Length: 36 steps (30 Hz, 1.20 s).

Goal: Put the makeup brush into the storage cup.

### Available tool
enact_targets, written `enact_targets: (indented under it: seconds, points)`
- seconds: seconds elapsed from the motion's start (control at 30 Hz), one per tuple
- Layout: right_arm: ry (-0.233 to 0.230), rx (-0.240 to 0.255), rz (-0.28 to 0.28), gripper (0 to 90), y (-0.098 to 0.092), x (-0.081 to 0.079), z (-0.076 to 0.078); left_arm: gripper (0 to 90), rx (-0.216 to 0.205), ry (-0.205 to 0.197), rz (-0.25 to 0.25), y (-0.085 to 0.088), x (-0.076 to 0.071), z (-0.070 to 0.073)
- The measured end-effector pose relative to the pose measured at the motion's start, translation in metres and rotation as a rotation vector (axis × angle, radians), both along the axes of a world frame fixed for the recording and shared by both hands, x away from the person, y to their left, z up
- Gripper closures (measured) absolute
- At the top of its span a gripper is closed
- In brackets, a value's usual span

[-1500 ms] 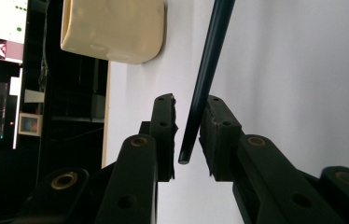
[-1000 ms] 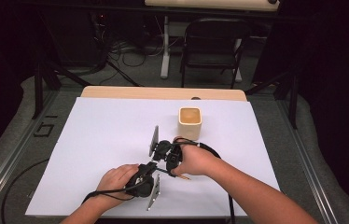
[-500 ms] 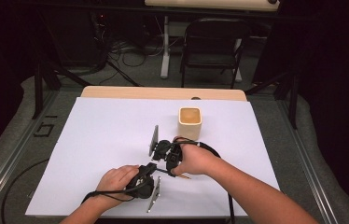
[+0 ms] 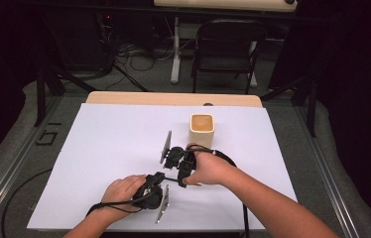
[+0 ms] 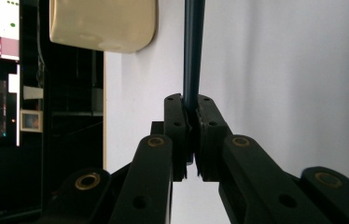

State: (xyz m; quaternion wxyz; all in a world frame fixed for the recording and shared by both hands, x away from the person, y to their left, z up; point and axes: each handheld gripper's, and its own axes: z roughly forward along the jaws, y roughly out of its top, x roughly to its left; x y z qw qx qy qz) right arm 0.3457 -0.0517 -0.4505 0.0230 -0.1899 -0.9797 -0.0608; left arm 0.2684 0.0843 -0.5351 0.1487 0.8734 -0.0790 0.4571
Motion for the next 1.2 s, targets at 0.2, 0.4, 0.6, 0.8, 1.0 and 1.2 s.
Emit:
enact_targets:
  seconds: [0.2, 0.4, 0.6, 0.8, 1.0, 1.2]
  points:
    - [-0.049, 0.088, -0.042, 55.0, -0.012, -0.001, 0.009, 85.5, -0.071, 0.056, 0.027, 0.003, 0.002, -0.001]
    - [-0.091, 0.176, -0.079, 46.4, -0.028, 0.000, 0.015, 85.5, -0.071, 0.097, 0.061, 0.007, 0.005, 0.003]
    - [-0.110, 0.234, -0.115, 43.6, -0.039, -0.002, 0.018, 85.5, -0.081, 0.139, 0.089, 0.010, 0.009, 0.005]
    - [-0.125, 0.286, -0.118, 41.4, -0.046, -0.004, 0.021, 85.5, -0.145, 0.181, 0.109, 0.013, 0.011, 0.003]
    - [-0.125, 0.304, -0.126, 40.7, -0.051, -0.005, 0.019, 85.6, -0.187, 0.218, 0.131, 0.015, 0.013, 0.003]
    - [-0.127, 0.321, -0.135, 40.7, -0.055, -0.004, 0.018, 85.6, -0.208, 0.246, 0.148, 0.016, 0.014, 0.003]
